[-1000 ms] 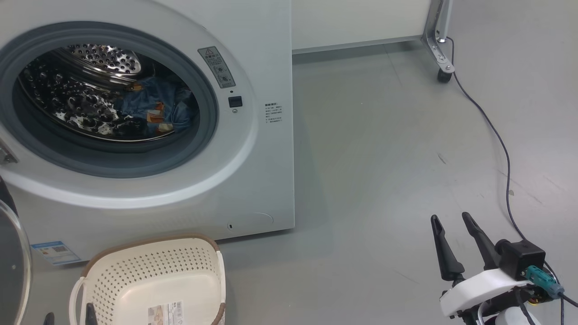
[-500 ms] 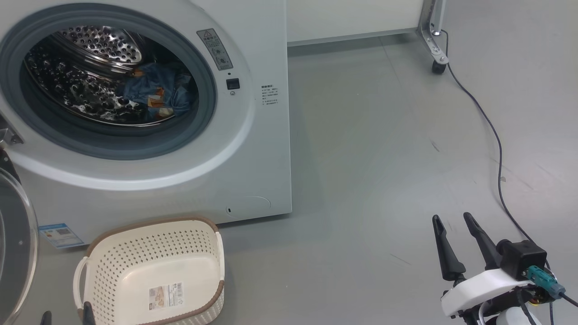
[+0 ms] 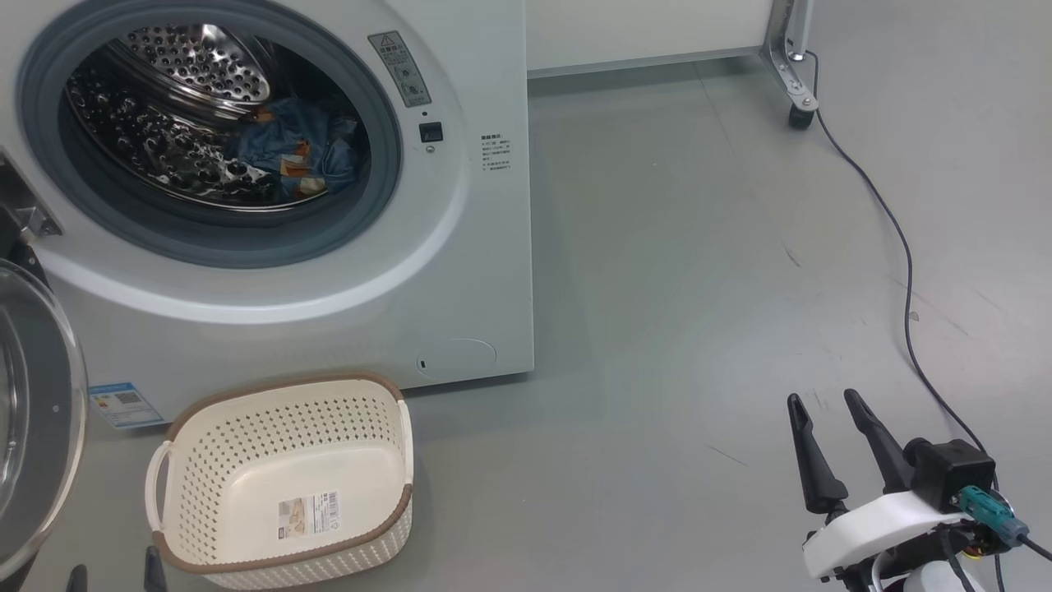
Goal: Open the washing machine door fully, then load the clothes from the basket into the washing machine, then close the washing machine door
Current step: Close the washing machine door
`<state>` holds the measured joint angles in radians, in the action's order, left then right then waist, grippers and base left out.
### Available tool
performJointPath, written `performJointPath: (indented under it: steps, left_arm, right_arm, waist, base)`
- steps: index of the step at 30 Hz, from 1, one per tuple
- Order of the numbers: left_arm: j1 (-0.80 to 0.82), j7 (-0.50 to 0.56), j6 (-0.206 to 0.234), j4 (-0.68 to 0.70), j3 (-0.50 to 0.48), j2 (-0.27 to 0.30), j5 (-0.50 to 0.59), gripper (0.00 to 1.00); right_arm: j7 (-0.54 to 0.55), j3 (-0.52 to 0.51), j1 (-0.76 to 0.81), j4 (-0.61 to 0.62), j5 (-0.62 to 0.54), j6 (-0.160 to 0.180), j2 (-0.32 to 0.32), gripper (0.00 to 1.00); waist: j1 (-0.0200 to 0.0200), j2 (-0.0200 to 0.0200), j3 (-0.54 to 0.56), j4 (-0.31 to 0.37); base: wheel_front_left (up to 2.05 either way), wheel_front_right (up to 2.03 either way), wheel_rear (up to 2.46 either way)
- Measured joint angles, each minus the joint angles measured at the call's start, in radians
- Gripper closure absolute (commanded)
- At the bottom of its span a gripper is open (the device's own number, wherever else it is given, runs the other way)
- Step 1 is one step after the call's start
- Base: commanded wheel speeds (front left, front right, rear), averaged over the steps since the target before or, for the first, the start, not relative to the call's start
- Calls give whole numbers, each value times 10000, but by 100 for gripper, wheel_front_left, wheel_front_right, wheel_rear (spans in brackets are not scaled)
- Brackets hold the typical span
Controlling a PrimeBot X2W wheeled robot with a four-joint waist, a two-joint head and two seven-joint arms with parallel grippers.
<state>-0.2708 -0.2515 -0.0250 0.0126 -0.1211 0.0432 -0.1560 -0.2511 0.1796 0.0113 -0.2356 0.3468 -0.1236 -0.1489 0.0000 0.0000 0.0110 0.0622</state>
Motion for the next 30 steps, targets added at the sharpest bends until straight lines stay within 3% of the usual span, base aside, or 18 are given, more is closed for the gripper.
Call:
performJointPath:
  steps: [15, 30]
  left_arm:
    - [0, 0, 0, 21, 182, -2, -48, 0]
    - [-3, 0, 313, -148, 100, -15, -232, 0]
  right_arm:
    - [0, -119, 53, 4, 0, 0, 29, 0]
    - [0, -267, 262, 123, 0, 0, 128, 0]
  waist:
    - [0, 0, 77, -217]
    - [0, 0, 158, -1111]
  base:
    - [-6, 6, 0]
    - [0, 0, 0]
